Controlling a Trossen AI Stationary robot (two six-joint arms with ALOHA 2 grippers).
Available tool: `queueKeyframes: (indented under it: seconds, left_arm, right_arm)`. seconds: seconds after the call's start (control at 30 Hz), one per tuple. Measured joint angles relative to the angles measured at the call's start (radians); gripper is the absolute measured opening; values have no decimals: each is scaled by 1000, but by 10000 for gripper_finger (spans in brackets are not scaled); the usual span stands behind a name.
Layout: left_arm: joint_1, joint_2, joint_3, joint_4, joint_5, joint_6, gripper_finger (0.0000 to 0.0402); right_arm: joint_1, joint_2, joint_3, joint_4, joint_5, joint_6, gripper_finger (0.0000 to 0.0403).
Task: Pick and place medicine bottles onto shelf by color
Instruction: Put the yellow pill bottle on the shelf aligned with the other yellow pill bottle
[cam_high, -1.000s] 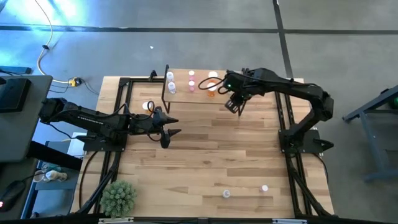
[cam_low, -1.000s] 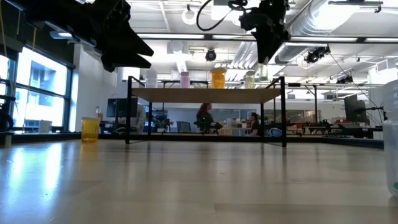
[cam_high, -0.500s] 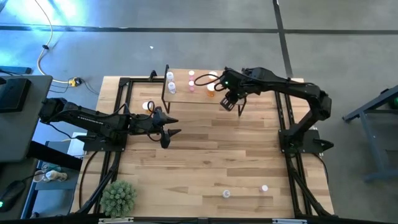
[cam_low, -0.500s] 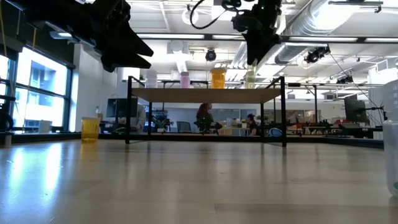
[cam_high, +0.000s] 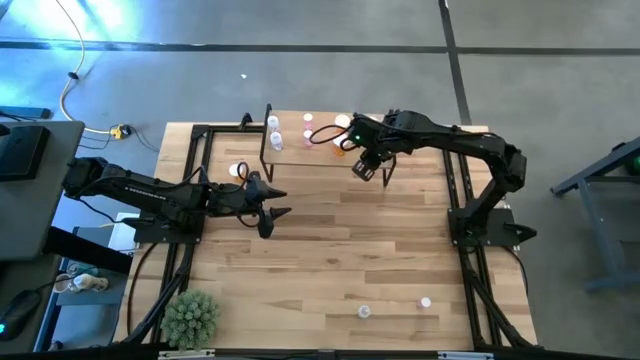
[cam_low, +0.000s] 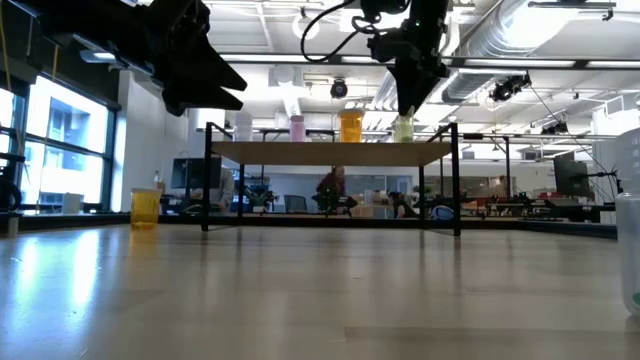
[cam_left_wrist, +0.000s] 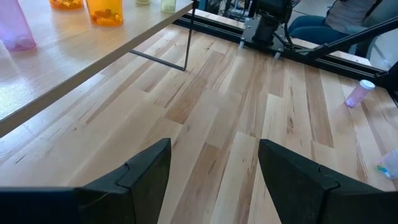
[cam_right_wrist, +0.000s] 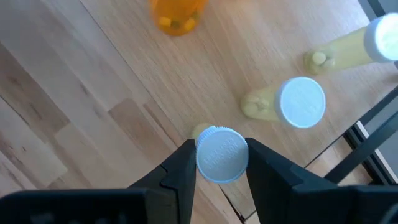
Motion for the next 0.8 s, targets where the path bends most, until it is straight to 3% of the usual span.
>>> queueKeyframes:
  seconds: [0.8]
  left_arm:
    - [0, 0, 0, 0, 0, 0, 231]
  right_arm:
    - [-38, 0, 0, -3, -18, 43, 113]
